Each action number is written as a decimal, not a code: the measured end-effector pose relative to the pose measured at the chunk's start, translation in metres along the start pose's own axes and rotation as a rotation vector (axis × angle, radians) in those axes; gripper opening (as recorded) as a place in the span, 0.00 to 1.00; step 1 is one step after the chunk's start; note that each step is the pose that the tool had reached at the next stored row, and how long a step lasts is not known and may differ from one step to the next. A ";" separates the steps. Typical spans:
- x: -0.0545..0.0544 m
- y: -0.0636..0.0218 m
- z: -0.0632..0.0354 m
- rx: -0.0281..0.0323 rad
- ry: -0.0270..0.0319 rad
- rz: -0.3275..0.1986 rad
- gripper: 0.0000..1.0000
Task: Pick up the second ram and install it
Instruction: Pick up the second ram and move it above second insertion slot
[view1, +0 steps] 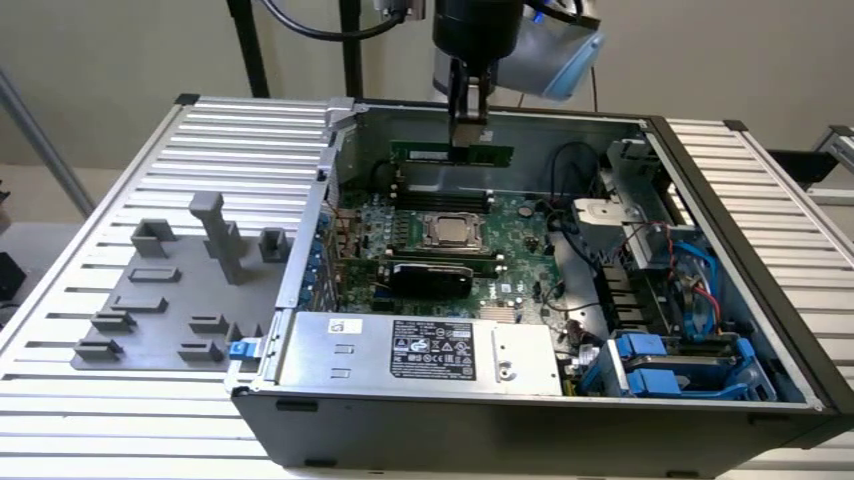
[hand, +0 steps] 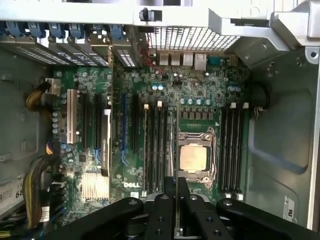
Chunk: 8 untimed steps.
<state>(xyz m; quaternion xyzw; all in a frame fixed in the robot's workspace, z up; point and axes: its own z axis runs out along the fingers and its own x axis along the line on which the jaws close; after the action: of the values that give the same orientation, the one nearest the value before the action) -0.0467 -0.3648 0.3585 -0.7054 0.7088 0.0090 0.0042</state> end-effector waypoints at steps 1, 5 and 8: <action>0.000 -0.0013 0.0013 0.0000 -0.0037 0.004 0.00; 0.000 -0.0023 0.0028 -0.0008 -0.0047 0.015 0.00; 0.000 -0.0023 0.0029 -0.0006 -0.0049 0.015 0.00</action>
<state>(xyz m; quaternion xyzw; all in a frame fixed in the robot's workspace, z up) -0.0445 -0.3648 0.3556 -0.6999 0.7142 0.0110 0.0057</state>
